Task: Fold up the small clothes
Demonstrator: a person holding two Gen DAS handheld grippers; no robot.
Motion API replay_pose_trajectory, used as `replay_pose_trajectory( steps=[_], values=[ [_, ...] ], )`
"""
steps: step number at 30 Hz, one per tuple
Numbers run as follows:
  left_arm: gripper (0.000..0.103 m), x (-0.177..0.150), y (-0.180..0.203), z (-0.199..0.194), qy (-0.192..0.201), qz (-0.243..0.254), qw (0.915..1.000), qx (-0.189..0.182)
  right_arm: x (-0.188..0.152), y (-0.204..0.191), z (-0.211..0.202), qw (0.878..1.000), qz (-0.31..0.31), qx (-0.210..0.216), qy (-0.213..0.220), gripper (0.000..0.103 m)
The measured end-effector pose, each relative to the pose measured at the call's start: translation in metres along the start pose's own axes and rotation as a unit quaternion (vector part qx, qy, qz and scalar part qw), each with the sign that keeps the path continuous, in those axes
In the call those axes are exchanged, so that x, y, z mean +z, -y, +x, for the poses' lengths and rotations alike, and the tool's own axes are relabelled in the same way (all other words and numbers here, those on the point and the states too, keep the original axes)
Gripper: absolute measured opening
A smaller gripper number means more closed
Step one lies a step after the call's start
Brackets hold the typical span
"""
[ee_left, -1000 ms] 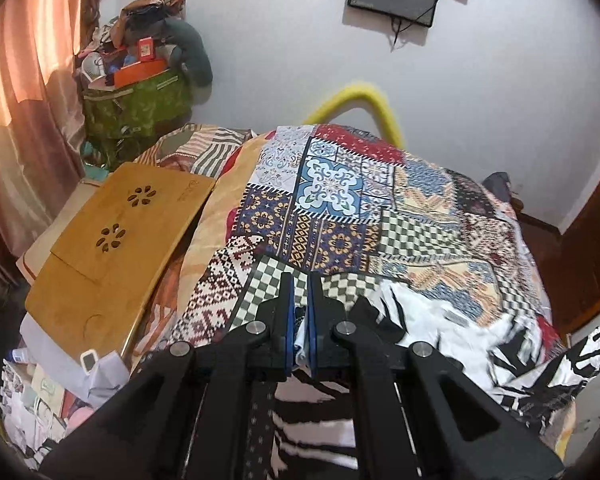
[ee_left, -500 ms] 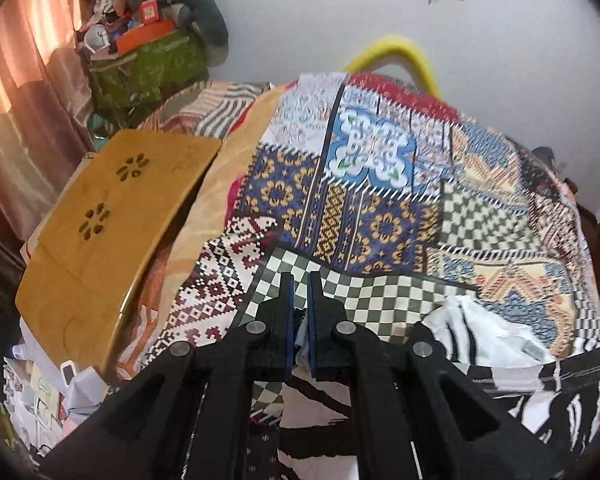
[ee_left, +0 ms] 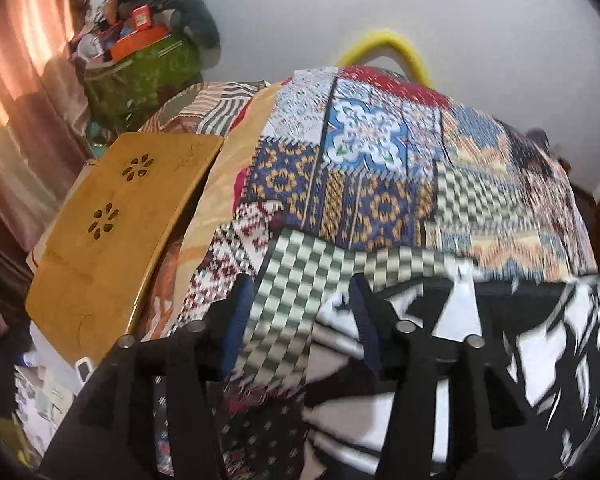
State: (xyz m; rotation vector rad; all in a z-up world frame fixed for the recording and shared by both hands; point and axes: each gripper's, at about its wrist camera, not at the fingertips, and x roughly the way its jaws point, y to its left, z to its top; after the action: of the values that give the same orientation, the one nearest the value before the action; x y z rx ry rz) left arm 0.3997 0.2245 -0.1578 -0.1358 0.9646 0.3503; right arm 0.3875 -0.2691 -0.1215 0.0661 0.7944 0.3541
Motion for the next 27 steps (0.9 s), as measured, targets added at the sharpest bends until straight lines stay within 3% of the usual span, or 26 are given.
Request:
replay_pose_trajectory(
  steps=[7, 10, 11, 14, 16, 17, 18, 19, 21, 23, 25, 27],
  values=[
    [0.060, -0.066, -0.010, -0.005, -0.061, 0.015, 0.9976, -0.029, -0.062, -0.013, 0.006, 0.997, -0.017, 0.014, -0.069, 0.051],
    [0.072, -0.096, -0.014, 0.001, -0.092, 0.009, 0.9949, -0.041, -0.089, -0.017, 0.013, 0.995, -0.012, 0.024, -0.098, 0.051],
    [0.077, -0.106, -0.016, 0.006, -0.104, 0.004, 0.9936, -0.043, -0.095, -0.018, 0.016, 0.994, -0.009, 0.023, -0.104, 0.051],
    [0.078, -0.128, -0.018, 0.023, -0.144, -0.016, 0.9882, -0.052, -0.109, -0.017, 0.021, 0.995, 0.000, 0.015, -0.103, 0.052],
    [0.077, -0.138, -0.020, 0.027, -0.146, -0.034, 0.9863, -0.068, -0.110, -0.017, 0.020, 0.995, 0.008, 0.014, -0.096, 0.055],
    [0.073, -0.141, -0.019, 0.025, -0.140, -0.036, 0.9869, -0.071, -0.109, -0.018, 0.020, 0.995, 0.014, 0.022, -0.099, 0.055],
    [0.060, -0.142, -0.018, 0.023, -0.137, -0.034, 0.9866, -0.081, -0.110, -0.020, 0.020, 0.994, 0.019, 0.036, -0.103, 0.054],
    [0.053, -0.142, -0.015, 0.022, -0.136, -0.033, 0.9855, -0.096, -0.111, -0.022, 0.021, 0.993, 0.019, 0.043, -0.107, 0.052],
    [0.027, -0.144, -0.008, 0.017, -0.134, -0.024, 0.9848, -0.108, -0.116, -0.032, 0.025, 0.992, 0.001, 0.048, -0.114, 0.037],
    [0.012, -0.145, -0.004, 0.012, -0.134, -0.016, 0.9848, -0.110, -0.119, -0.037, 0.027, 0.991, -0.008, 0.055, -0.118, 0.025],
    [0.007, -0.147, -0.002, 0.006, -0.134, -0.010, 0.9850, -0.109, -0.120, -0.036, 0.026, 0.991, 0.003, 0.065, -0.118, 0.016],
    [0.005, -0.151, -0.001, -0.003, -0.126, -0.003, 0.9864, -0.106, -0.120, -0.037, 0.023, 0.991, 0.002, 0.066, -0.115, 0.014]
  ],
)
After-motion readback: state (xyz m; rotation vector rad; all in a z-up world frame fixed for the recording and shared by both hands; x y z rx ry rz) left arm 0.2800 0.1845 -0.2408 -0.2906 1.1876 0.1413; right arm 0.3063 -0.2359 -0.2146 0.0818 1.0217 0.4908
